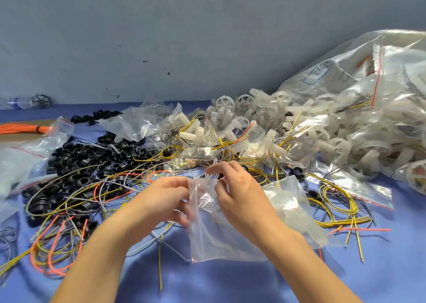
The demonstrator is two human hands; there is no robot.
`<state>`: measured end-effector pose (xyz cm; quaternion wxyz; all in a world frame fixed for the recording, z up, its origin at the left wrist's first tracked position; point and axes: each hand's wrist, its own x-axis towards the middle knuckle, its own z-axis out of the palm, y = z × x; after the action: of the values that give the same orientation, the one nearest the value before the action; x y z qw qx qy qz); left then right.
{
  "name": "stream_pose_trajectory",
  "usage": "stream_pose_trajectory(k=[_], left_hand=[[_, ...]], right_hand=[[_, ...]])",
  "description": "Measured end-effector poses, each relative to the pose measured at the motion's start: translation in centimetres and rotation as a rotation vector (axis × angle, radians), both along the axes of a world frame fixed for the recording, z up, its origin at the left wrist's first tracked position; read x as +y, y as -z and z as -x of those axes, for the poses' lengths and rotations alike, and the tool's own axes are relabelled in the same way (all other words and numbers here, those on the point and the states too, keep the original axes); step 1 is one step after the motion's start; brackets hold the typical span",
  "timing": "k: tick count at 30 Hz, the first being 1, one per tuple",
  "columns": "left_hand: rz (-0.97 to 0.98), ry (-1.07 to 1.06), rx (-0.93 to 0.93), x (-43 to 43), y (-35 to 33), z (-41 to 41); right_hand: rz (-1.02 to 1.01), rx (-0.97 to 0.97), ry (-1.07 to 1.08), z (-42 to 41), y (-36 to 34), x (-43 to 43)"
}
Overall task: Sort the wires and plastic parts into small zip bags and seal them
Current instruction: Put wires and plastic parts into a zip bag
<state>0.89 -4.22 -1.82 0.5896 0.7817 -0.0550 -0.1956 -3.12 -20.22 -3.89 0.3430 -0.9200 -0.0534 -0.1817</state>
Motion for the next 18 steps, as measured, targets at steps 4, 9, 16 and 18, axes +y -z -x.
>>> stream_pose_trajectory(k=[4,9,16,18], left_hand=[[-0.773,-0.066,-0.442,3.9,1.2,0.2],[-1.110,0.067,-0.463,5.3,3.9,1.6],[-0.662,-0.258,-0.821,4.8,2.2,0.9],[-0.228,-0.396,-0.750,4.2,1.4,0.7]], right_hand=[[-0.001,-0.014,0.003,0.1,-0.2,0.1],[-0.017,-0.033,0.005,-0.1,-0.5,0.4],[-0.053,-0.062,-0.001,-0.5,-0.9,0.6],[-0.101,-0.054,-0.010,-0.9,-1.0,0.7]])
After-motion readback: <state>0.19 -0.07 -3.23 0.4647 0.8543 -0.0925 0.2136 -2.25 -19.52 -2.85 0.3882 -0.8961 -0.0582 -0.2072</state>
